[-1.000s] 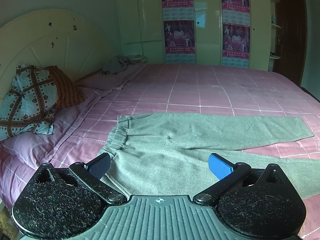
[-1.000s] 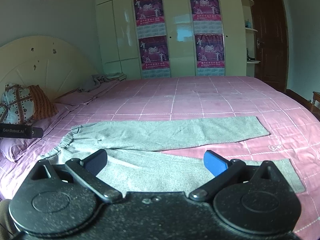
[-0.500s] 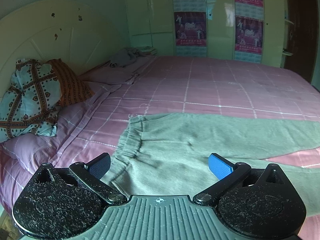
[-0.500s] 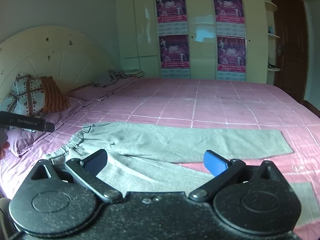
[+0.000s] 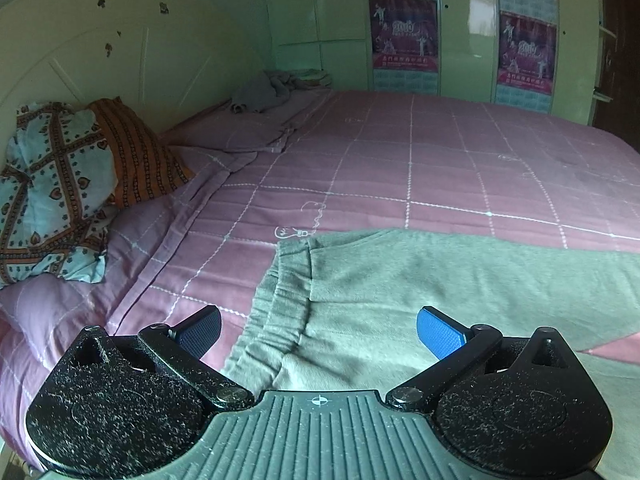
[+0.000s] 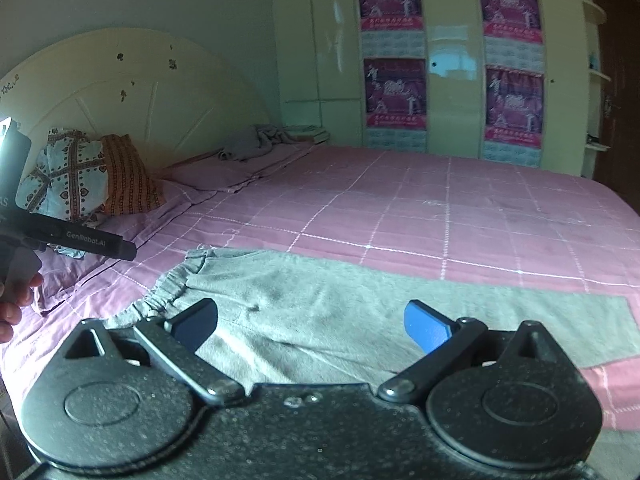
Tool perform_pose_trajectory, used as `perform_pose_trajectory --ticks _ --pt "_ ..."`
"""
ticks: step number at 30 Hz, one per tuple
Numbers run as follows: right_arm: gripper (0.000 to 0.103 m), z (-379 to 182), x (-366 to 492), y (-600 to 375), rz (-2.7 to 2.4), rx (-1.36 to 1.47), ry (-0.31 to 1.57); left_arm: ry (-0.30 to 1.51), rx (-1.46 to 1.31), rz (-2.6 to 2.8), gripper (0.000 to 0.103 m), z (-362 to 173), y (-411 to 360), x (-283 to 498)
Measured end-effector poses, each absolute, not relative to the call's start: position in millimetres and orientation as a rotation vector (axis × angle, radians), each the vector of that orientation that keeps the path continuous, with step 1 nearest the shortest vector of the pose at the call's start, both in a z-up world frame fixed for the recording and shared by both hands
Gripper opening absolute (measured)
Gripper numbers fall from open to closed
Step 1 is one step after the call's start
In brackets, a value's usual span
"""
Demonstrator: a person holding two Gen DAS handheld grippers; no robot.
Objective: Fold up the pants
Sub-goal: 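Close the left gripper on the waistband while the right gripper grasps the waistband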
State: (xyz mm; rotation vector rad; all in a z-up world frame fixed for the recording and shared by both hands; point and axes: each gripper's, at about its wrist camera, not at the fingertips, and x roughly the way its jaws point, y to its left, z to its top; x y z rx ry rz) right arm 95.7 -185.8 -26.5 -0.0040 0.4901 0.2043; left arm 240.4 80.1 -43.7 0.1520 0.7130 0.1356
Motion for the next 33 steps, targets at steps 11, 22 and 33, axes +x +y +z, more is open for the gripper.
perform_pose_trajectory --ticks 11,22,33 --pt "0.085 -61.8 186.4 -176.6 0.215 -0.036 0.601 0.768 0.167 0.169 0.103 -89.9 99.9 322.6" --pt "0.077 -107.6 277.0 -170.2 0.259 -0.112 0.716 0.855 0.189 0.227 0.103 -141.6 123.3 397.4" --pt "0.077 -158.7 384.9 -152.8 0.290 -0.275 0.811 0.931 0.137 0.195 0.103 -189.3 148.3 447.2"
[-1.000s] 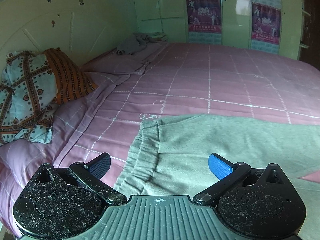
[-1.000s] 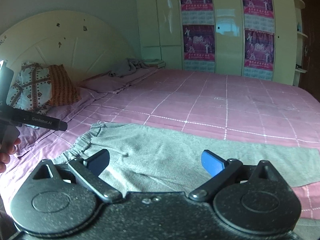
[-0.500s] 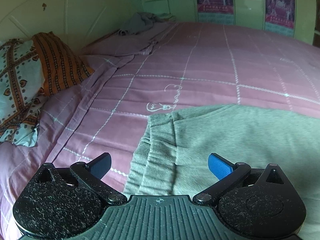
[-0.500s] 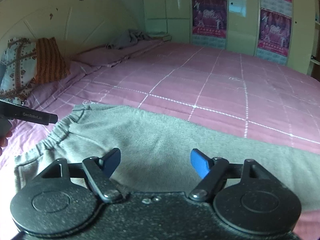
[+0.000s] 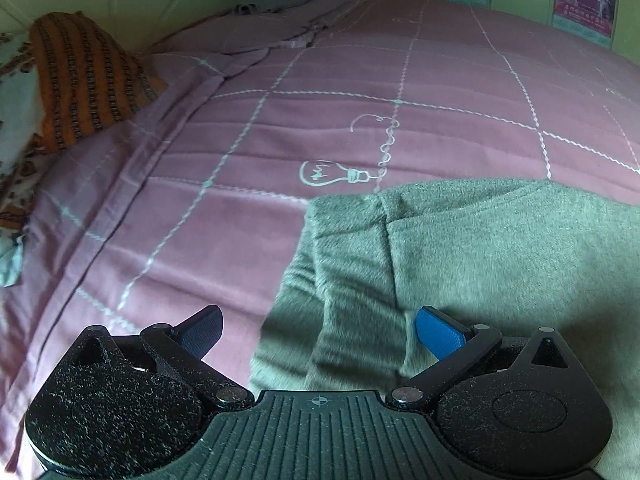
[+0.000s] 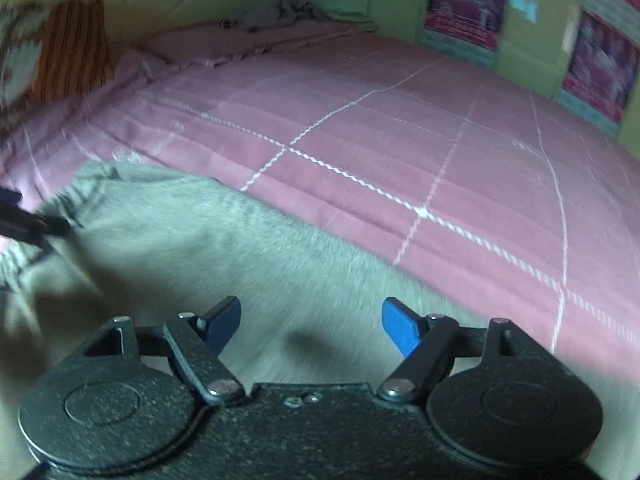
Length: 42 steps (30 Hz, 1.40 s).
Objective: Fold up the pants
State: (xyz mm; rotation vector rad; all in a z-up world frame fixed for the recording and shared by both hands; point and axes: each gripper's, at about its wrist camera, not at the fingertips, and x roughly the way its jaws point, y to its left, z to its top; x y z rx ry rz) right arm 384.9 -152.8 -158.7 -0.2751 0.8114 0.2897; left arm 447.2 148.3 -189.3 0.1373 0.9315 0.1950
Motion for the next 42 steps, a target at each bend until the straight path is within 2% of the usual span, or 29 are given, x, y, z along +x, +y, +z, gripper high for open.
perform_pose_trajectory --ticks 1,4,9,10,11,12,13,14,16,21,24,28,33,36,38,39,40,42 --pt "0.077 -161.6 393.6 -150.9 0.294 -0.288 0.816 0.939 0.130 0.188 0.103 -192.5 148.8 451.1" --pt "0.078 -166.3 420.3 -151.5 0.280 -0.277 0.826 0.953 0.076 0.141 0.081 -201.4 151.5 459.6" --pt "0.081 -182.6 453.1 -151.2 0.284 -0.311 0.883 0.945 0.050 0.141 0.074 -209.0 149.3 461.5" --pt "0.078 -183.5 453.7 -152.8 0.297 -0.300 0.879 0.945 0.053 0.138 0.071 -209.2 148.0 460.7" --pt "0.075 -183.7 453.7 -154.0 0.308 -0.289 0.880 0.943 0.053 0.136 0.066 -209.4 146.7 459.9" --pt "0.055 -183.0 452.1 -154.6 0.327 -0.277 0.882 0.944 0.048 0.133 0.064 -210.1 145.2 458.1" --pt "0.026 -181.4 450.0 -153.7 0.356 -0.269 0.883 0.944 0.053 0.134 0.062 -209.9 143.2 457.8" --pt "0.018 -179.8 446.0 -151.1 0.373 -0.273 0.886 0.946 0.058 0.138 0.059 -209.6 141.2 457.6" --pt "0.010 -176.8 434.4 -144.7 0.371 -0.320 0.875 0.954 0.047 0.145 0.054 -207.8 139.1 454.7" --pt "0.008 -142.3 375.5 -141.1 0.404 -0.314 0.762 0.916 0.060 0.155 0.038 -184.2 137.1 432.2" --pt "0.007 -115.2 318.8 -139.9 0.455 -0.342 0.695 0.877 0.062 0.128 0.038 -160.7 143.4 404.5" --pt "0.007 -101.0 243.2 -143.3 0.523 -0.344 0.699 0.859 0.066 0.084 0.038 -133.0 151.4 356.1" --pt "0.007 -134.4 179.8 -133.4 0.540 -0.295 0.804 0.944 0.043 0.069 0.038 -135.4 164.0 303.9" --pt "0.018 -164.7 174.8 -128.2 0.485 -0.255 0.885 1.038 -0.032 0.052 0.038 -145.8 177.0 279.6" --pt "0.020 -166.3 171.5 -128.7 0.459 -0.209 0.897 1.071 -0.120 0.054 0.045 -147.0 188.1 261.7" --pt "0.020 -161.7 169.3 -131.4 0.449 -0.173 0.890 1.077 -0.164 0.054 0.064 -147.7 192.8 250.4" --pt "0.023 -156.2 166.8 -136.0 0.439 -0.132 0.883 1.077 -0.199 0.061 0.076 -146.0 198.3 241.9" --pt "0.028 -148.4 163.5 -144.6 0.407 -0.077 0.880 1.061 -0.250 0.069 0.078 -143.5 205.2 225.7"
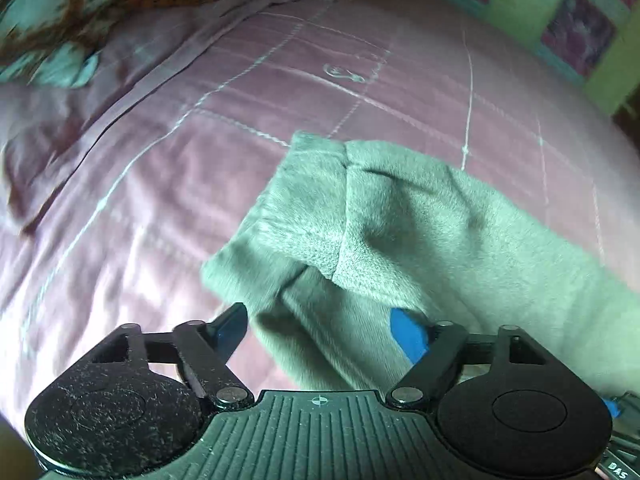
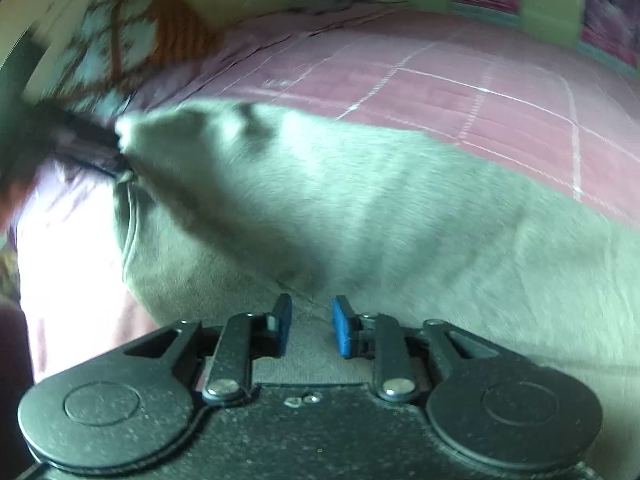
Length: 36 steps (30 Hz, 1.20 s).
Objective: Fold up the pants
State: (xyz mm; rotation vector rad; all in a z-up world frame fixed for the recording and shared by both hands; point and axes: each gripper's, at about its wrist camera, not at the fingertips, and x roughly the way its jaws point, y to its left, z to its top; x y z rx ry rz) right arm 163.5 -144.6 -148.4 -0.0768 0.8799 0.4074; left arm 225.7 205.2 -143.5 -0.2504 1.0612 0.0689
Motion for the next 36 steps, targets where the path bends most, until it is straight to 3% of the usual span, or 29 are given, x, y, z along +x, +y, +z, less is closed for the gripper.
perform_pose_trajectory --ticks 9,12,13,14,16,24,30,36 --pt "0.037 -163.7 149.1 -191.7 0.276 0.138 0.931 1.121 -0.640 0.018 0.078 -181.3 202.3 219.5" --pt "0.039 -167.7 141.0 -198.3 0.262 0.181 0.936 1.141 -0.727 0.024 0.070 -199.7 193.4 220.8" --pt "0.040 -168.5 139.8 -199.9 0.257 0.190 0.937 1.131 -0.742 0.034 0.064 -203.4 191.5 220.7" --pt "0.040 -168.6 139.1 -200.6 0.251 0.196 0.940 1.127 -0.765 0.035 0.047 -208.1 190.7 222.0" --pt "0.040 -168.3 139.3 -200.2 0.236 0.212 0.951 1.127 -0.811 0.060 0.041 -214.5 191.6 220.5" --pt "0.041 -166.9 140.4 -203.0 0.224 0.236 0.961 1.022 -0.724 0.055 0.041 -179.2 190.8 189.4" --pt "0.041 -172.3 145.9 -200.3 0.215 0.273 0.977 1.162 -0.907 0.028 0.041 -228.6 172.1 206.6" --pt "0.041 -177.8 149.6 -208.1 0.201 0.344 1.002 1.069 -0.952 0.090 0.041 -241.1 173.1 217.7"
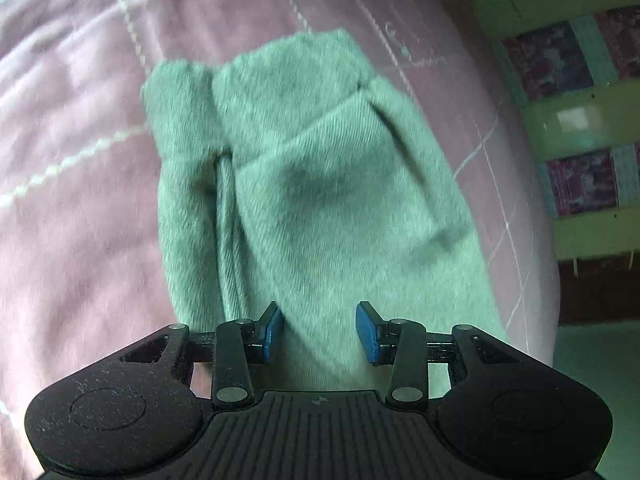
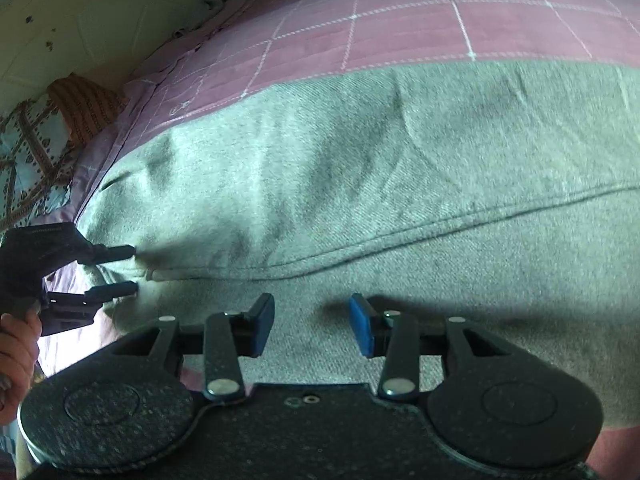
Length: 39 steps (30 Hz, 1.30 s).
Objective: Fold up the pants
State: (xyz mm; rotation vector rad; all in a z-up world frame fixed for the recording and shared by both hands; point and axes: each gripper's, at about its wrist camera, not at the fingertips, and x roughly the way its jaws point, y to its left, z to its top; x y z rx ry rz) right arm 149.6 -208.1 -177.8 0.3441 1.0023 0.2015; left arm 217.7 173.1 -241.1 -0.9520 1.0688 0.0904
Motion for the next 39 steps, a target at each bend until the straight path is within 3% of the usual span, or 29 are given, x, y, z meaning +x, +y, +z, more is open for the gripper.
perform_pose_trajectory --ticks 1,2,3,5,6,8,10,17,23,29,32,34,39 --pt "0.041 -179.4 153.6 -209.7 0.197 0.364 0.998 1.055 -0.953 0.099 0.040 -240.9 173.6 219.1" --pt "0.041 -180.7 158.2 -211.8 0.190 0.386 0.989 1.041 -0.954 0.108 0.026 -238.8 175.1 218.7" --pt "0.041 -182.3 163.8 -215.3 0.174 0.421 0.977 1.036 -0.941 0.121 0.018 -238.0 175.6 220.9" --pt "0.041 -188.3 174.1 -230.4 0.112 0.576 0.939 1.030 -0.934 0.118 0.014 -238.6 178.3 224.2" --pt "0.036 -193.8 177.0 -239.5 0.078 0.675 0.916 1.034 -0.927 0.115 0.013 -236.2 182.6 224.1" --pt "0.014 -205.4 179.1 -250.2 0.020 0.809 0.893 1.031 -0.908 0.103 0.010 -228.0 181.7 224.8" --pt "0.007 -205.1 173.6 -249.7 0.004 0.825 0.873 1.005 -0.858 0.063 0.010 -203.7 188.0 219.5" --pt "0.007 -137.8 118.4 -224.0 0.207 0.633 0.789 0.966 -0.710 -0.019 0.010 -155.5 219.7 194.1" --pt "0.007 -188.0 110.8 -191.8 0.174 0.450 0.966 1.061 -0.726 0.067 0.010 -215.5 230.4 186.2" --pt "0.010 -174.4 109.4 -186.0 0.180 0.433 0.919 1.028 -0.604 0.076 0.010 -191.7 224.1 181.5" --pt "0.013 -186.9 122.3 -180.1 0.170 0.381 1.000 1.065 -0.692 0.093 0.010 -200.9 232.6 180.6" --pt "0.020 -181.5 120.7 -182.2 0.177 0.386 0.987 1.052 -0.663 0.106 0.010 -187.4 229.3 172.8" --pt "0.027 -167.8 103.9 -203.7 0.169 0.399 0.960 0.978 -0.507 0.036 0.010 -142.5 195.5 157.8"
